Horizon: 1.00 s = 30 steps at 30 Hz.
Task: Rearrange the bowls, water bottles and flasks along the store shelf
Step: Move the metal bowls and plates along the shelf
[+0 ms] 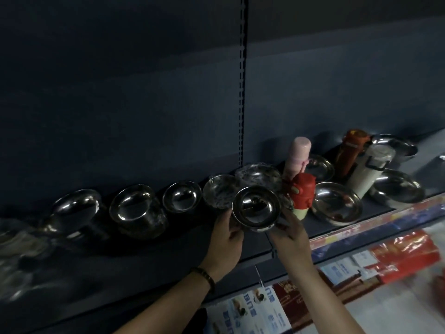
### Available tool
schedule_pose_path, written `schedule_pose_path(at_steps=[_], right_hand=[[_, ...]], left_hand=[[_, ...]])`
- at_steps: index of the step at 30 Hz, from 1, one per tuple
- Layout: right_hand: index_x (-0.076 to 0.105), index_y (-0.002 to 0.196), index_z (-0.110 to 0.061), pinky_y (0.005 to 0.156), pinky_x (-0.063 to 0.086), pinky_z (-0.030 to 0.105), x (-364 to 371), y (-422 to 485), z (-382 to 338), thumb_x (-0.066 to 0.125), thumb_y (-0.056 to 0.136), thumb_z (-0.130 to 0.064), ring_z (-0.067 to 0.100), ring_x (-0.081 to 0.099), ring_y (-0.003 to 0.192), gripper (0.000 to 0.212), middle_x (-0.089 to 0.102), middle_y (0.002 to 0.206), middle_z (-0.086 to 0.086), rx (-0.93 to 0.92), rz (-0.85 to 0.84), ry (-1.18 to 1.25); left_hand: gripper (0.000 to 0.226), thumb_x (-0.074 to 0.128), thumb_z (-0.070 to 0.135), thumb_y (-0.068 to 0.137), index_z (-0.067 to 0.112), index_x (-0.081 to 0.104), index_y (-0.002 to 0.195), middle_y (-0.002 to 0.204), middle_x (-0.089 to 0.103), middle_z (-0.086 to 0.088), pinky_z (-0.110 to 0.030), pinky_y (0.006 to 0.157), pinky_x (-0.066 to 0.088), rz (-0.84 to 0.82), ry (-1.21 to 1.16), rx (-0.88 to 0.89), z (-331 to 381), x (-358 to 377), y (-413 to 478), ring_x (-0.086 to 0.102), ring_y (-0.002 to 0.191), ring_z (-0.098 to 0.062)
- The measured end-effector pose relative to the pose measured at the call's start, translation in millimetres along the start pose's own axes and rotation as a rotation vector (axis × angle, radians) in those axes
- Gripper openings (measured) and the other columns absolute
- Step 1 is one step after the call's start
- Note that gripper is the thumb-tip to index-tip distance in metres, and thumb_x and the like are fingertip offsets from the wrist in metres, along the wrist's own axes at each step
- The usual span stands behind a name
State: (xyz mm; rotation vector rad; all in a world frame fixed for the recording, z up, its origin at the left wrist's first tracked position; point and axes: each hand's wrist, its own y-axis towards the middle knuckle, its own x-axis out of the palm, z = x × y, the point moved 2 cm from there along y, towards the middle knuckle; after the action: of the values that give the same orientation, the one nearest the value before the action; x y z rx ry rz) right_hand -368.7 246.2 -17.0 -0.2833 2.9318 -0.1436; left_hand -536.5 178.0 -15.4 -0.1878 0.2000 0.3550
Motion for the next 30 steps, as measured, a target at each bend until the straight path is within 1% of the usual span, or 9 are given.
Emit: schedule_pose_path(at_steps=[4,8,12,15,20,23,25,28,30], right_hand=[[0.056,0.147,-0.042,0.106,0.056,0.046,33.3,-1.9,-21.9,0.070,0.075,-0.020,0.009,0.063,0.128,0.076,0.066,0.137,-0.017,-0.034,-0.091,0.062],[0.065,0.131,-0.049,0.093,0.059,0.037,84.1,10.3,-48.2,0.072,0.088,-0.004,0.005,0.069,0.116,0.062,0.072,0.124,-0.018,-0.139,-0.231,0.048],[0.069,0.119,-0.041,0.082,0.057,0.031,134.1,29.0,-55.4,0.065,0.080,0.007,0.002,0.072,0.100,0.062,0.077,0.105,-0.015,-0.165,-0.296,0.017],[0.069,0.120,-0.044,0.083,0.058,0.031,161.6,48.9,-53.4,0.069,0.079,-0.005,0.005,0.073,0.100,0.057,0.079,0.106,-0.013,-0.134,-0.385,-0.038],[0.068,0.119,-0.053,0.096,0.061,0.046,187.8,77.5,-39.6,0.068,0.076,-0.024,0.013,0.073,0.108,0.052,0.079,0.110,-0.013,-0.069,-0.480,-0.099],[0.072,0.119,-0.043,0.087,0.062,0.045,191.8,88.4,-28.8,0.062,0.070,-0.030,0.016,0.074,0.102,0.051,0.079,0.105,-0.011,-0.051,-0.513,-0.111],[0.074,0.116,-0.037,0.071,0.055,0.033,192.6,95.1,-21.0,0.063,0.062,-0.029,0.013,0.070,0.087,0.056,0.077,0.094,-0.013,-0.009,-0.544,-0.086],[0.075,0.117,-0.033,0.069,0.049,0.032,194.6,100.8,-15.2,0.064,0.071,-0.024,0.017,0.066,0.084,0.048,0.073,0.088,-0.012,0.000,-0.588,-0.083],[0.075,0.112,-0.031,0.073,0.049,0.040,196.8,106.1,-12.1,0.063,0.075,-0.032,0.019,0.065,0.085,0.039,0.073,0.088,-0.012,-0.034,-0.608,-0.082]], left_hand=[[0.073,0.054,-0.010,0.100,0.049,0.053,0.143,0.148,0.054,0.011,-0.026,0.110,0.052,0.174,-0.068,0.040,5.6,-41.4,-8.3,0.063,0.125,0.004],[0.067,0.052,-0.012,0.100,0.034,0.055,0.149,0.150,0.056,0.004,-0.041,0.115,0.052,0.347,-0.079,0.032,4.0,-88.5,-7.7,0.066,0.124,-0.003],[0.063,0.040,-0.019,0.101,0.023,0.057,0.145,0.140,0.066,0.001,-0.030,0.104,0.059,0.411,-0.128,0.010,-1.1,-122.6,2.5,0.070,0.114,0.002],[0.063,0.042,-0.016,0.099,0.025,0.062,0.142,0.135,0.072,0.002,-0.050,0.115,0.053,0.460,-0.095,-0.014,-17.3,-142.7,19.3,0.069,0.125,-0.011],[0.063,0.043,0.003,0.094,0.034,0.060,0.145,0.133,0.074,0.007,-0.052,0.118,0.050,0.513,-0.098,-0.095,-40.5,-155.3,43.2,0.066,0.130,-0.015],[0.065,0.043,0.012,0.084,0.036,0.060,0.142,0.128,0.075,0.001,-0.058,0.115,0.050,0.529,-0.097,-0.117,-66.3,-154.0,60.6,0.068,0.126,-0.028],[0.062,0.043,0.013,0.082,0.034,0.063,0.136,0.124,0.073,-0.012,-0.065,0.113,0.049,0.546,-0.061,-0.147,-65.5,-148.9,62.8,0.065,0.124,-0.043],[0.051,0.046,-0.001,0.090,0.017,0.063,0.135,0.125,0.070,-0.024,-0.051,0.108,0.052,0.546,-0.022,-0.179,-52.2,-142.7,58.9,0.067,0.115,-0.039],[0.051,0.048,-0.002,0.093,0.017,0.061,0.139,0.127,0.072,-0.016,-0.053,0.113,0.051,0.541,-0.003,-0.184,-52.6,-142.5,59.1,0.066,0.122,-0.032]])
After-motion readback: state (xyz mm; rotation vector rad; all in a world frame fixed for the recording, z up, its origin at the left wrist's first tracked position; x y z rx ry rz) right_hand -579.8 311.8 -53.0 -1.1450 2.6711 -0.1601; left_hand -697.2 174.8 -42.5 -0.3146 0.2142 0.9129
